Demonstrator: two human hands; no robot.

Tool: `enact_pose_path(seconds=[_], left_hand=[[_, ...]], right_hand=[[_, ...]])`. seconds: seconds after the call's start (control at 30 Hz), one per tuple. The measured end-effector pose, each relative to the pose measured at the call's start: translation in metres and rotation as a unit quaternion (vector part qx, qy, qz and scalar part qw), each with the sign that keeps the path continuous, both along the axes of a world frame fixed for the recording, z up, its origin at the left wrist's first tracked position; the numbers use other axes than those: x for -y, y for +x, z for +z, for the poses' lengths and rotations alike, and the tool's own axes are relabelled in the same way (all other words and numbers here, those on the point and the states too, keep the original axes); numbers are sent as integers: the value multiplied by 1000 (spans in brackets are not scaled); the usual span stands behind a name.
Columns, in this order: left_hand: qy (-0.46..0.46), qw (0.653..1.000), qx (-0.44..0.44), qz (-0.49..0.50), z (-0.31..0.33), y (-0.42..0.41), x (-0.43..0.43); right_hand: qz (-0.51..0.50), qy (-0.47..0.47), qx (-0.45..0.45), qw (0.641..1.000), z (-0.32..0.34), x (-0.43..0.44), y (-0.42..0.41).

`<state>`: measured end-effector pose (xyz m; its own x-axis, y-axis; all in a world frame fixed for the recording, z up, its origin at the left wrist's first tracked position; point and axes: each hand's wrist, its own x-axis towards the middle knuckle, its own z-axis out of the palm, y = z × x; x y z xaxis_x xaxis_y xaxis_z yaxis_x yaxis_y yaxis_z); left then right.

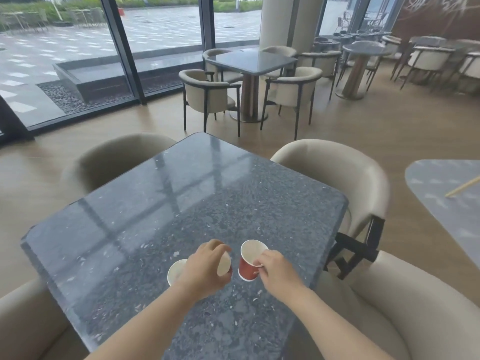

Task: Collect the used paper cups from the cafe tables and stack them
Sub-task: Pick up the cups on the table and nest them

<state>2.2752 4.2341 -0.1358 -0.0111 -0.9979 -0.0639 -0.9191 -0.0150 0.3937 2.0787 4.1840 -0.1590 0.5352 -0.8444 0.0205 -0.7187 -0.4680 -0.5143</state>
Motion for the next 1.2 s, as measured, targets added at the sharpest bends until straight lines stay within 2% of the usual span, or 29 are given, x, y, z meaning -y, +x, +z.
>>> enact_pose_path(seconds=[0.17,0.37,1.03,1.2], left_hand=[[30,999,2,-40,-19,-21,7],[76,996,9,-45,-36,-28,21],[113,986,97,-78,-69,-28,40],[104,990,75,-65,-66,-19,37]], right_hand=[[-16,8,-40,999,0,-10,-19],[9,41,-90,995,-6,-8,-15],[7,44,-56,997,-14,24,-15],[4,22,-25,999,-5,27,-13]])
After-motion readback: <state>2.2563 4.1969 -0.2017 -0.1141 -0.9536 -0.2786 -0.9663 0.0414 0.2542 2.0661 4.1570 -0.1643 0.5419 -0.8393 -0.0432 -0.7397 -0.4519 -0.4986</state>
